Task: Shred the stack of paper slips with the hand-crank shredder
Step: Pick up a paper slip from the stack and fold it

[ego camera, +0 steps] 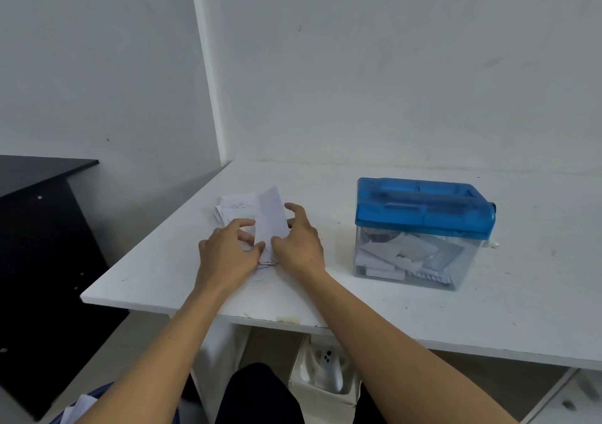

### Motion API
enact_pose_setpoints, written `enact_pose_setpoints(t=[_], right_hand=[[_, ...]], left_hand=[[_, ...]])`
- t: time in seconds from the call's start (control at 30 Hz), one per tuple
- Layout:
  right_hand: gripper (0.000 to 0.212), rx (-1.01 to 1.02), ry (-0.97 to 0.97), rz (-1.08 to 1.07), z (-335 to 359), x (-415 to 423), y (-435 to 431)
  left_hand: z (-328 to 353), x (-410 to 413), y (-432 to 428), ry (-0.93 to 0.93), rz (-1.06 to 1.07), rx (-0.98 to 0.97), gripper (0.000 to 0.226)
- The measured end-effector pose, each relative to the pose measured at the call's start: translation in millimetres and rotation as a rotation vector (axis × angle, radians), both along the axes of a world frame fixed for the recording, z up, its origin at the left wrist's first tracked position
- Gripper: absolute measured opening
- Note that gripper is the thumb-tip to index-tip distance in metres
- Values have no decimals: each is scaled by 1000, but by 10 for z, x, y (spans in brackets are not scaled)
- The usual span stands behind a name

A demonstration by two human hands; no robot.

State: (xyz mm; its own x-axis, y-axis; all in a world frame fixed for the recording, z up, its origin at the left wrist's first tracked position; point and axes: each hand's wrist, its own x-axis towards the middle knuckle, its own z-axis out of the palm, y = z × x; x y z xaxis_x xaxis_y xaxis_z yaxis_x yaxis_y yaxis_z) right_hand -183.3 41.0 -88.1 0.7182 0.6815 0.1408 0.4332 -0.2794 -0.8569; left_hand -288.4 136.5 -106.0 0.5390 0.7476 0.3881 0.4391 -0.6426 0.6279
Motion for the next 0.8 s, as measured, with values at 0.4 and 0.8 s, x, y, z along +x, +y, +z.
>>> enact_pose_setpoints(t=[0.4, 0.8], right_hand=[[33, 151, 59, -23, -10, 23, -9], [26, 184, 103, -20, -17, 30, 25]], left_hand=[[15, -64, 55, -292, 41, -214, 17], [44, -75, 12, -354, -28, -300, 21]])
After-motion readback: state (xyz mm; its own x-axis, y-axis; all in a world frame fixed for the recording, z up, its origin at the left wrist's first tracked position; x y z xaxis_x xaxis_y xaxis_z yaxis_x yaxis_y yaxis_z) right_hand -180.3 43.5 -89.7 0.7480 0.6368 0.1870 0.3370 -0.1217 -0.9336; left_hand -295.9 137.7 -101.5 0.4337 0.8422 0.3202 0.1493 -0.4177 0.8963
